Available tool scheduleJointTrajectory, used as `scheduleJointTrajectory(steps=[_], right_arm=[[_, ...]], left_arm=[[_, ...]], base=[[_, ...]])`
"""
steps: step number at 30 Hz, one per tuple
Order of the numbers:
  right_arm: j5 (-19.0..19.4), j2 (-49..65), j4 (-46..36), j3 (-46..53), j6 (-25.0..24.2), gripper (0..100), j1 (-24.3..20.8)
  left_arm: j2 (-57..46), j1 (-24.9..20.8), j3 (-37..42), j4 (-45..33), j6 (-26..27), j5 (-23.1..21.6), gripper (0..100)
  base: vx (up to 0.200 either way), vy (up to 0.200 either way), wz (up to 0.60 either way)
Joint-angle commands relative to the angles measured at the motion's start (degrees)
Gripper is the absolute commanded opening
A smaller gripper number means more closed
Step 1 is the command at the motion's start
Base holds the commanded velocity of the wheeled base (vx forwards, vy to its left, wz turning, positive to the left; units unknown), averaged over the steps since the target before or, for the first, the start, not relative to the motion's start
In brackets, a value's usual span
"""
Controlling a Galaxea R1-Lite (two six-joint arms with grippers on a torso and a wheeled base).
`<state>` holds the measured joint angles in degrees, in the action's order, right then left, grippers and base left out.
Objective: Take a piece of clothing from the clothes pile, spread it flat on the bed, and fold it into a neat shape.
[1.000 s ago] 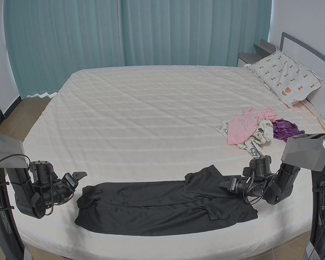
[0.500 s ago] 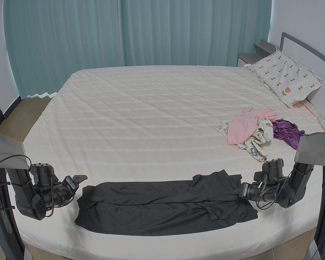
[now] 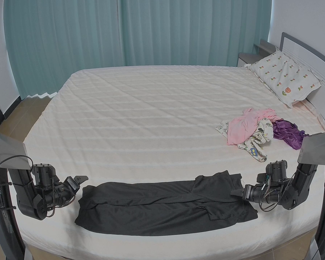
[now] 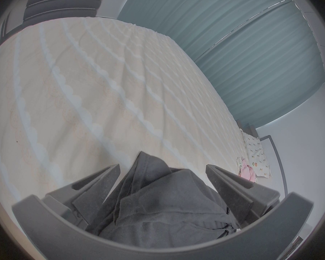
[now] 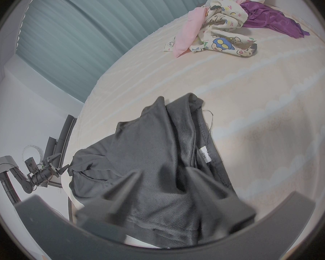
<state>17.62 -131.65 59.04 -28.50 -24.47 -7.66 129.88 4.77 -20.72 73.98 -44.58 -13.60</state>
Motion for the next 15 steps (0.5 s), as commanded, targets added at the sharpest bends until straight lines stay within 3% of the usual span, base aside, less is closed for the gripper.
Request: scheduleJointTrajectory(steps=[1,4,5,11,15], right_arm=[[0.3,3.2,0.6,-0.7,-1.5,100,1.4],[1.4,3.6,0.6,-1.6,-3.9,100,2.0],[1.9,3.2,0.6,-3.1,-7.0,100,2.1],[1.9,0.0,1.7,-3.9,-13.0,100,1.9],[1.9,-1.5,3.1,-4.0,-16.0,100,2.3]], left_arm=[[-0.3,0.1,-4.0,-1.0,0.0,1.2,100],[-0.6,0.0,-6.7,-2.8,0.2,2.0,100],[-0.7,0.0,-10.5,-6.8,1.3,2.0,100],[-0.1,-0.2,-18.7,-21.8,4.2,1.2,100],[0.7,-0.9,-19.4,-22.7,5.1,0.3,100]], base=[[0.000,0.000,0.00],[0.000,0.000,0.00],[0.000,0.000,0.00],[0.000,0.000,0.00],[0.000,0.000,0.00]])
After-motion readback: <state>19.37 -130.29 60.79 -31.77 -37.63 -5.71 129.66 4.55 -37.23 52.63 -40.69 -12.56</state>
